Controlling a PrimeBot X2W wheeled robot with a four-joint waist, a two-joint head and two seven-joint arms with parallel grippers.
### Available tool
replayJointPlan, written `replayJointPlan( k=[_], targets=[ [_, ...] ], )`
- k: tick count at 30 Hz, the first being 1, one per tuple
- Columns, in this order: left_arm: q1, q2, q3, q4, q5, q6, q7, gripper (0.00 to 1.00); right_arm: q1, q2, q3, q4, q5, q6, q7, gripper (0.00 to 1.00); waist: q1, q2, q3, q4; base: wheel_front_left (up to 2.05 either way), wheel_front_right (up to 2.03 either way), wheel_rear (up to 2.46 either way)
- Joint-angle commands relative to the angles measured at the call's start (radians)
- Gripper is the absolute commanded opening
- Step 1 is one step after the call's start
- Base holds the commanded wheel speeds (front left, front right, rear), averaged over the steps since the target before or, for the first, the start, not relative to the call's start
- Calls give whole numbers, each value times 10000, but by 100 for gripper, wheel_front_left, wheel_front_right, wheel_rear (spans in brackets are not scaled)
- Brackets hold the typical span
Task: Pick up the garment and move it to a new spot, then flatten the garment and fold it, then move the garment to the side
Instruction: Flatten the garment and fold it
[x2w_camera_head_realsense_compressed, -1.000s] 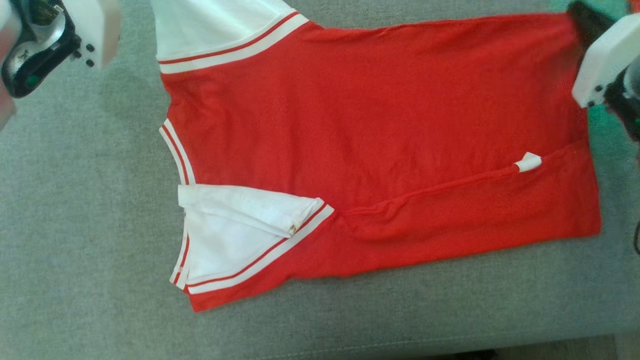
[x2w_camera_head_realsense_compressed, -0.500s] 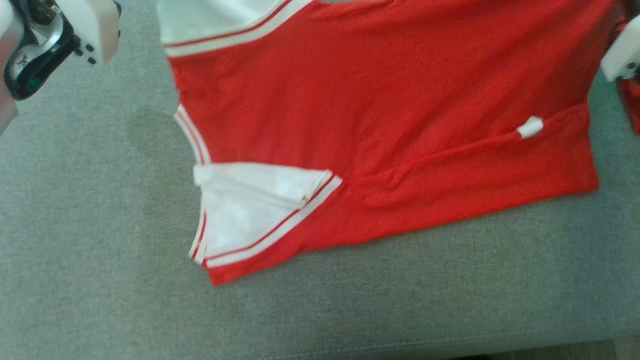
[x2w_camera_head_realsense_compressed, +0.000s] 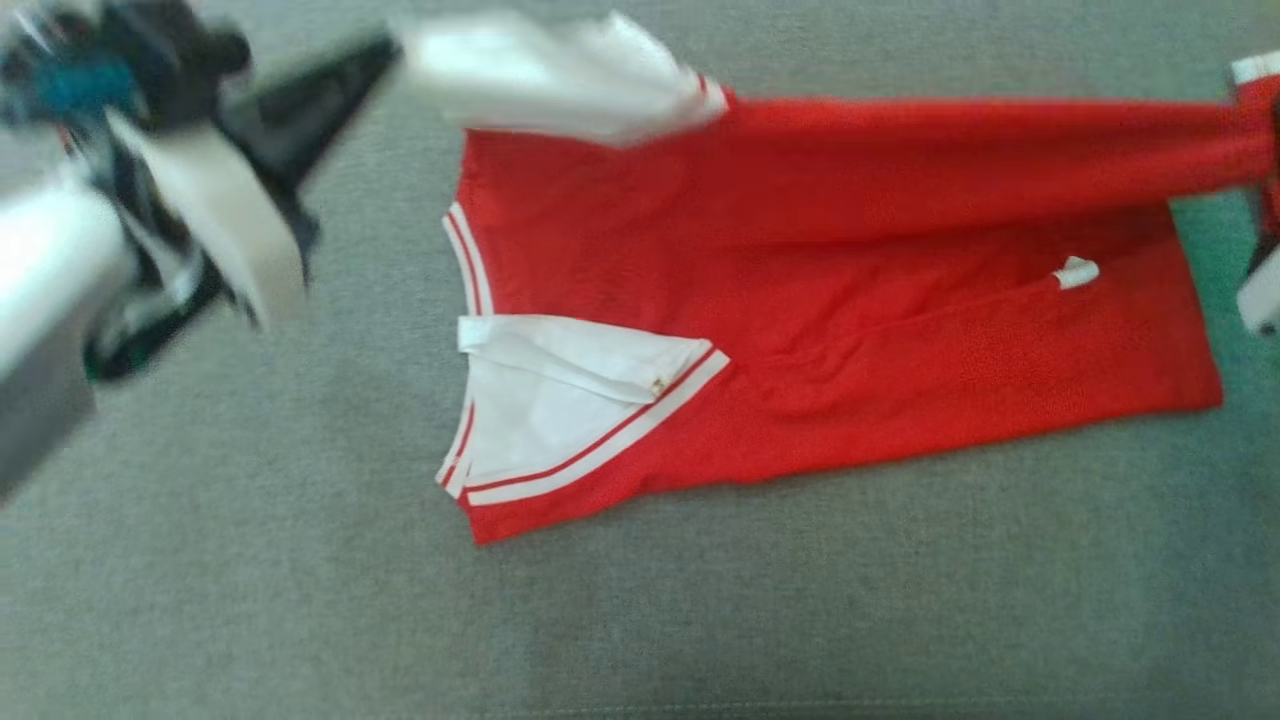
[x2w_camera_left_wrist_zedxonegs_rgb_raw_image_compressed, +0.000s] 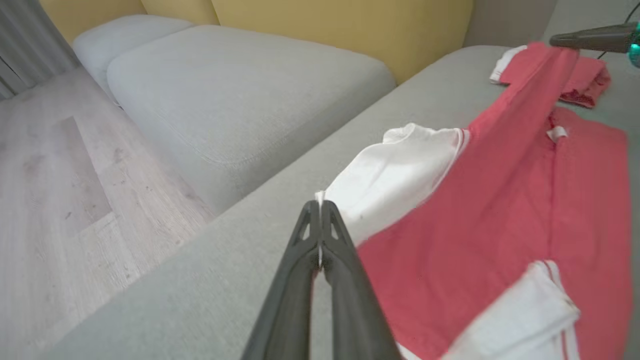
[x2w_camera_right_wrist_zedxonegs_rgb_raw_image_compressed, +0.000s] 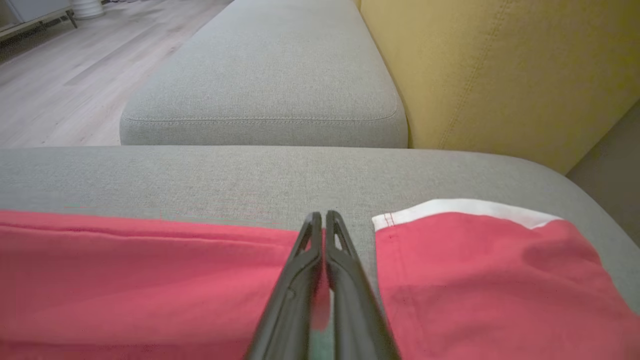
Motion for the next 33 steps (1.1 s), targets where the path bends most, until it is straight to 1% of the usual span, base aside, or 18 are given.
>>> replayJointPlan(
  k=[1, 6, 12, 13, 17, 18, 19, 20, 21, 22, 24, 26, 27, 30, 31, 33],
  targets=[
    [89, 628, 473, -697, -18, 179, -113, 0, 422, -206, -221, -533, -84, 65, -44, 0, 1, -1, -116, 190, 0, 0, 0],
    [1424, 1154, 473, -2272, 196, 868, -167, 0, 1490, -160, -719, -1024, -325, 65, -71, 0, 1, -1, -143, 412, 0, 0, 0],
    [2796, 1776, 473, -3700, 213, 1728, -236, 0, 2433, 142, -999, -1277, -490, 65, -367, 0, 1, -1, -169, 471, 0, 0, 0],
    [2796, 1776, 473, -3700, 213, 1728, -236, 0, 2433, 142, -999, -1277, -490, 65, -367, 0, 1, -1, -169, 471, 0, 0, 0],
    [3660, 1844, 473, -4419, 84, 2193, -329, 0, 2804, 288, -1150, -1191, -577, 65, -507, 0, 1, -1, -204, 514, 0, 0, 0],
    [3871, 1791, 473, -4513, 69, 2275, -365, 0, 2877, 336, -1196, -1156, -601, 65, -547, 2, 1, -1, -212, 530, 0, 0, 0],
    [4066, 1710, 473, -4560, 63, 2368, -427, 0, 2937, 393, -1259, -1123, -626, 65, -585, 84, 1, -1, -220, 544, 0, 0, 0],
    [4251, 1602, 473, -4571, 56, 2476, -547, 6, 2973, 472, -1373, -1084, -640, 65, -675, 100, 1, -1, -231, 555, 0, 0, 0],
    [4426, 1473, 473, -4538, 76, 2603, -707, 95, 3012, 571, -1482, -1044, -626, 65, -783, 100, 1, -1, -266, 571, 0, 0, 0],
    [4605, 1332, 474, -4469, 90, 2771, -925, 100, 3071, 672, -1566, -1006, -580, 65, -891, 100, 1, -1, -306, 584, 0, 0, 0],
    [4969, 1019, 532, -4252, 174, 3233, -1489, 100, 3252, 882, -1713, -974, -431, 65, -1111, 100, 1, -1, -419, 616, 0, 0, 0],
    [5367, 629, 706, -3953, 338, 3907, -2170, 100, 3493, 1067, -1855, -1004, -314, 65, -1330, 100, 1, -1, -565, 659, 0, 0, 0],
    [5620, 376, 913, -3801, 367, 4337, -2429, 100, 3600, 1168, -1994, -1048, -290, 65, -1502, 100, 1, -1, -644, 682, 0, 0, 0],
    [6395, -440, 1658, -3505, 834, 5386, -2718, 100, 3904, 1480, -2300, -1100, -164, 65, -1848, 100, 1, -1, -878, 820, 0, 0, 0],
    [6671, -784, 2108, -3530, 1175, 5703, -2728, 100, 3985, 1530, -2382, -1062, -146, 65, -1892, 100, 1, -1, -946, 893, 0, 0, 0],
    [7355, -1446, 2965, -3642, 2058, 6172, -2734, 100, 4070, 1581, -2515, -905, -138, 65, -1933, 100, 1, -1, -1093, 1050, 0, 0, 0]
  ],
)
